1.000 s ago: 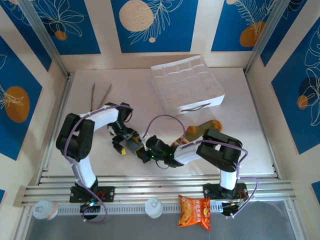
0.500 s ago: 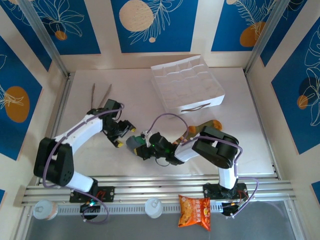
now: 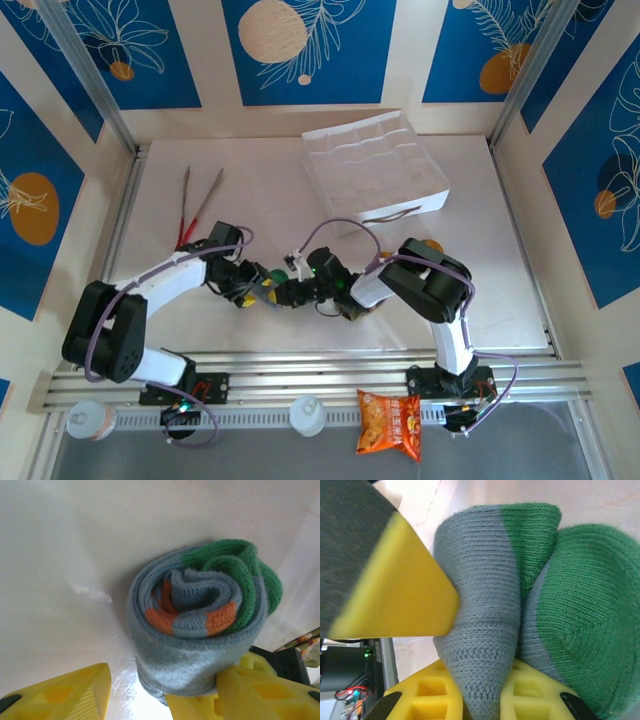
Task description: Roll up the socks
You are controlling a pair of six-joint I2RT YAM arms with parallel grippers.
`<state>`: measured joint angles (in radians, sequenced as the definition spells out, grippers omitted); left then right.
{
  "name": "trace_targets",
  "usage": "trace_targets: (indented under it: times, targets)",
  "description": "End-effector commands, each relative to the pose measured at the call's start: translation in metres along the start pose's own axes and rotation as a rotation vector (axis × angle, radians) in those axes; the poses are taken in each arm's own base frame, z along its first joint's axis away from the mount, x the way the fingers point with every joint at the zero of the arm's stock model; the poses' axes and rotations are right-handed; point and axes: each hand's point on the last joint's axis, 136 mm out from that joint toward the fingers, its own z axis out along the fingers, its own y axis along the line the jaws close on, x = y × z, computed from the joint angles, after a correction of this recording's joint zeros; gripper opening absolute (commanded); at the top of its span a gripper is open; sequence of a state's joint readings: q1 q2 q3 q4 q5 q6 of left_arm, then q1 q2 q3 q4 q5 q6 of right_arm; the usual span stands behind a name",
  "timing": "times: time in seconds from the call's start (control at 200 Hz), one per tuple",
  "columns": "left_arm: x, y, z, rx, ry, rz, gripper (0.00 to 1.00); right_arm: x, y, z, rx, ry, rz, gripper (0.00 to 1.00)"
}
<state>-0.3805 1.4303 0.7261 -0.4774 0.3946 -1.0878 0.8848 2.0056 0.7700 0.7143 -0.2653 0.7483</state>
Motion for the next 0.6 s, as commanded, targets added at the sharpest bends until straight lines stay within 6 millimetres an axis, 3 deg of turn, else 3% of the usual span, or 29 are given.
trace_targets:
  times: [0.0,0.125,0.245,0.315,0.44,0.595]
  targets:
    - [0.000,0.015,0.019,-0.048,0.007,0.029,0.58,0.182,-0.154,-0.065,0.617,0.510,0.435,0.00]
    - [-0.005,0.034,0.036,-0.122,0.002,-0.006,0.57,0.173,-0.153,-0.062,0.614,0.507,0.411,0.00]
    - [-0.004,0.065,0.046,-0.274,0.024,-0.057,0.53,0.152,-0.144,-0.055,0.610,0.503,0.286,0.00]
    - [0.000,0.086,0.047,-0.385,0.051,-0.094,0.45,0.133,-0.132,-0.051,0.618,0.479,0.129,0.11]
    - [0.009,0.118,0.037,-0.551,0.066,-0.151,0.38,0.082,-0.085,-0.045,0.584,0.326,-0.263,0.38]
    - [0.007,0.114,0.030,-0.583,0.068,-0.162,0.32,0.022,-0.021,-0.063,0.587,0.048,-0.667,0.55]
